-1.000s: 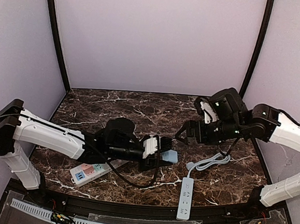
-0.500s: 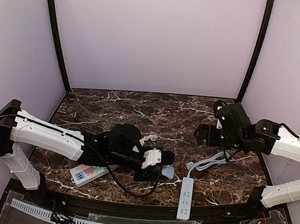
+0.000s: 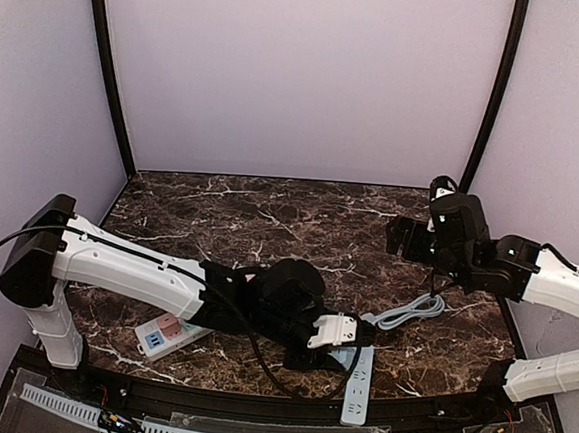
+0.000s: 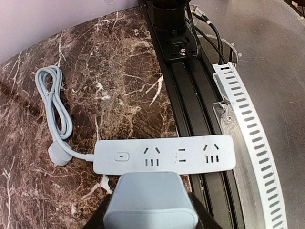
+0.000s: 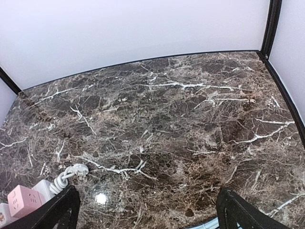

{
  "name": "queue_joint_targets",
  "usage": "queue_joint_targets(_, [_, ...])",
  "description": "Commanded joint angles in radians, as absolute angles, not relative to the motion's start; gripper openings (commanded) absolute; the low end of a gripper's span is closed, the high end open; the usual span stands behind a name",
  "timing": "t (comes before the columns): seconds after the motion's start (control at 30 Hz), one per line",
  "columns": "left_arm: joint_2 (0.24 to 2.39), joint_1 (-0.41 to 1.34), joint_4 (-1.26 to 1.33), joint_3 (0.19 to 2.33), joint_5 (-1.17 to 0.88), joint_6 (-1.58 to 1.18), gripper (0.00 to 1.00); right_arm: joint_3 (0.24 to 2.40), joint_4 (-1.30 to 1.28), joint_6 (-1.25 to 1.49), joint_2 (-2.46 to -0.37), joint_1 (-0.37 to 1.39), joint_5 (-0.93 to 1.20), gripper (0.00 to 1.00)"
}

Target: Insert the plug

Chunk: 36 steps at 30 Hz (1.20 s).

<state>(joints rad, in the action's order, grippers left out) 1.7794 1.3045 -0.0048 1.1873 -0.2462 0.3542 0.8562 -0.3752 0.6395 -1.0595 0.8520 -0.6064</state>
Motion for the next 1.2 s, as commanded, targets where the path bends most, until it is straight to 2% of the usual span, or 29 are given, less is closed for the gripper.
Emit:
queue_joint_targets(0.0, [1.828,1.321,-0.116,1.273,-0.222,0.335,0.01,0.844,-0.285,0.62,-1.009,0.844,-0.646,0.99])
queue_joint_targets(0.5, [2.001,1.336,-0.321,1.516,-0.218,0.328,0.01,0.707,-0.215,0.62,-0.81,0.844,-0.541,0.99])
queue_joint_targets(1.17, [2.148,1.353,-0.556,1.737,-0.164,0.407,0.01,0.683,-0.244,0.612,-0.72,0.844,-0.544,0.99])
